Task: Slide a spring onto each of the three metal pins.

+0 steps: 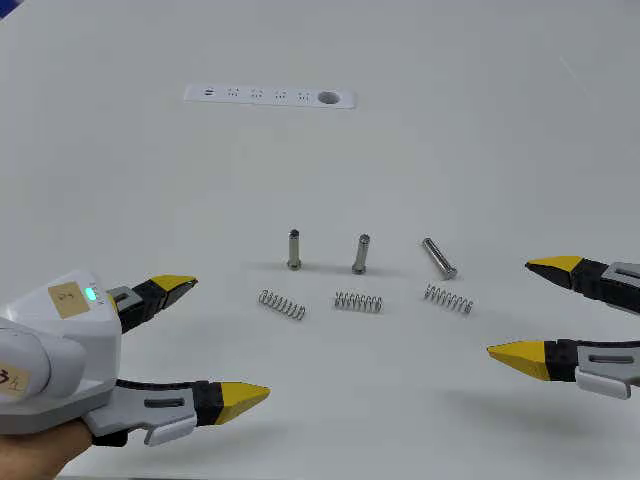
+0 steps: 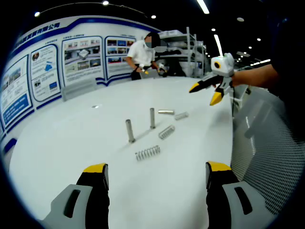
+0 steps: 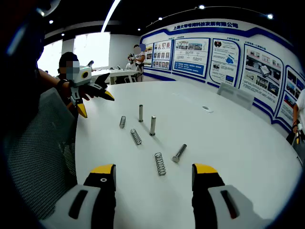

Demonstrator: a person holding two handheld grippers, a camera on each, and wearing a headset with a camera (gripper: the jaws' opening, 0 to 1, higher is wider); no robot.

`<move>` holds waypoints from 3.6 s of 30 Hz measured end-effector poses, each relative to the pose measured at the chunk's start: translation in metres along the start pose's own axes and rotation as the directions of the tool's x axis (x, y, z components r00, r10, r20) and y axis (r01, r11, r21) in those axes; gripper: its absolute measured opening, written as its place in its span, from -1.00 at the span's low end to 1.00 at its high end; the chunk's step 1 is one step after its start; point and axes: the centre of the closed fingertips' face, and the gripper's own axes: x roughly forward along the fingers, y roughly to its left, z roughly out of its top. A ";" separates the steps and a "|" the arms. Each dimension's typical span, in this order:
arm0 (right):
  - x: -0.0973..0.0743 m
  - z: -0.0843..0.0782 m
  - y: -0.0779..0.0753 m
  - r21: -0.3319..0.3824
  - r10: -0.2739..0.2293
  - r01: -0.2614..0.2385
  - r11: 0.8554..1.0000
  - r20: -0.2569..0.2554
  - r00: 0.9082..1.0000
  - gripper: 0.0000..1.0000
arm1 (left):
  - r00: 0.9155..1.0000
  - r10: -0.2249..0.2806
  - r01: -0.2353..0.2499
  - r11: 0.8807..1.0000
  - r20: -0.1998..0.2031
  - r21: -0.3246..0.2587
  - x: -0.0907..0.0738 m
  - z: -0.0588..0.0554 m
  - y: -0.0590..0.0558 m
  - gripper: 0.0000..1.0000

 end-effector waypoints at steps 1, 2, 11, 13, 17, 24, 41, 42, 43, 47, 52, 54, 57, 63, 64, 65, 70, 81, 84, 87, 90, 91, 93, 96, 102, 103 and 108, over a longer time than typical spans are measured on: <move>0.000 0.001 0.000 -0.002 0.000 0.000 1.000 0.002 1.000 0.31 | 1.000 0.001 -0.001 1.000 -0.001 0.001 0.000 0.000 0.000 0.70; 0.000 0.001 0.000 -0.001 0.000 0.000 1.000 0.001 1.000 0.30 | 1.000 0.001 -0.001 1.000 -0.001 0.000 -0.001 0.000 0.000 0.70; 0.001 0.001 -0.002 0.000 0.006 -0.006 1.000 -0.001 1.000 0.29 | 1.000 0.004 -0.004 1.000 -0.003 0.003 -0.001 0.000 0.002 0.71; 0.001 0.001 -0.002 0.000 0.006 -0.006 1.000 -0.002 1.000 0.29 | 1.000 0.004 -0.004 1.000 -0.004 0.005 -0.001 0.000 0.002 0.71; 0.000 0.001 -0.003 0.001 0.004 -0.004 1.000 -0.004 1.000 0.28 | 1.000 0.002 -0.002 1.000 -0.004 0.007 0.000 0.001 0.003 0.70; 0.000 0.000 -0.003 0.008 0.002 -0.002 1.000 -0.007 1.000 0.27 | 1.000 0.000 0.000 1.000 -0.004 0.009 0.001 0.001 0.003 0.70; 0.003 0.005 -0.014 0.023 -0.024 0.024 0.999 -0.013 1.000 0.23 | 1.000 0.003 -0.003 1.000 0.000 0.005 0.001 -0.001 0.001 0.69; 0.004 0.006 -0.016 0.025 -0.030 0.030 0.999 -0.019 0.999 0.22 | 1.000 0.003 -0.003 1.000 0.000 0.005 0.002 -0.001 0.001 0.69; 0.005 0.007 -0.018 0.027 -0.032 0.033 0.999 -0.026 0.999 0.22 | 1.000 0.001 -0.001 1.000 0.000 0.006 0.002 -0.001 0.000 0.69; 0.012 0.013 -0.024 0.029 -0.034 0.035 0.999 -0.032 0.999 0.20 | 1.000 -0.001 0.001 1.000 0.002 0.005 0.002 -0.001 -0.001 0.69; 0.024 0.019 -0.035 0.028 -0.050 0.051 0.998 -0.057 0.997 0.11 | 1.000 0.000 -0.001 1.000 0.002 0.004 0.002 -0.002 -0.002 0.69; 0.029 0.019 -0.040 0.037 -0.056 0.059 0.998 -0.078 0.995 0.08 | 1.000 0.000 0.000 1.000 0.002 0.005 0.002 -0.002 -0.002 0.68; 0.036 0.020 -0.046 0.045 -0.063 0.067 0.997 -0.091 0.994 0.04 | 1.000 0.001 -0.001 1.000 0.002 0.004 0.002 -0.002 -0.002 0.68; 0.050 0.021 -0.056 0.069 -0.077 0.086 0.994 -0.124 0.989 -0.08 | 1.000 0.002 -0.002 1.000 0.002 0.003 0.003 -0.003 -0.003 0.68; 0.053 0.022 -0.058 0.069 -0.080 0.089 0.994 -0.128 0.989 -0.12 | 1.000 0.001 -0.001 1.000 0.002 0.002 0.003 -0.003 -0.003 0.68; 0.055 0.021 -0.059 0.071 -0.085 0.095 0.993 -0.139 0.987 -0.16 | 1.000 0.001 -0.001 1.000 0.002 0.001 0.003 -0.004 -0.003 0.68; 0.068 0.024 -0.070 0.093 -0.111 0.129 0.987 -0.174 0.979 -0.29 | 1.000 0.000 0.000 1.000 0.003 0.000 0.004 -0.004 -0.004 0.68; 0.091 0.014 -0.081 0.134 -0.142 0.182 0.974 -0.268 0.953 -0.44 | 1.000 0.001 -0.001 1.000 -0.001 -0.005 0.004 -0.006 -0.004 0.67; 0.097 0.011 -0.083 0.141 -0.149 0.195 0.971 -0.288 0.946 -0.47 | 1.000 -0.001 0.001 1.000 -0.002 -0.005 0.004 -0.007 -0.005 0.67; 0.103 0.009 -0.084 0.139 -0.153 0.205 0.969 -0.313 0.937 -0.49 | 1.000 -0.002 0.002 1.000 -0.001 -0.005 0.004 -0.006 -0.005 0.67; 0.107 0.004 -0.085 0.140 -0.156 0.216 0.966 -0.349 0.924 -0.51 | 1.000 -0.001 0.001 1.000 -0.002 -0.006 0.004 -0.007 -0.004 0.67; 0.108 0.002 -0.085 0.143 -0.156 0.219 0.965 -0.359 0.920 -0.53 | 1.000 -0.001 0.001 1.000 -0.002 -0.006 0.004 -0.007 -0.003 0.67; 0.111 0.000 -0.086 0.144 -0.162 0.230 0.962 -0.374 0.913 -0.55 | 1.000 -0.001 0.001 1.000 -0.002 -0.006 0.004 -0.007 -0.003 0.66; 0.114 -0.004 -0.086 0.162 -0.161 0.242 0.957 -0.397 0.904 -0.59 | 1.000 -0.002 0.002 1.000 -0.004 -0.006 0.004 -0.008 -0.003 0.66; 0.117 -0.010 -0.086 0.176 -0.161 0.259 0.950 -0.434 0.887 -0.66 | 1.000 -0.003 0.003 1.000 -0.003 -0.008 0.004 -0.008 -0.002 0.65; 0.117 -0.011 -0.085 0.179 -0.161 0.261 0.948 -0.437 0.885 -0.66 | 1.000 -0.003 0.003 1.000 -0.003 -0.009 0.004 -0.008 -0.003 0.65; 0.118 -0.014 -0.085 0.185 -0.162 0.270 0.945 -0.452 0.877 -0.67 | 1.000 -0.004 0.004 1.000 -0.001 -0.013 0.004 -0.009 -0.003 0.65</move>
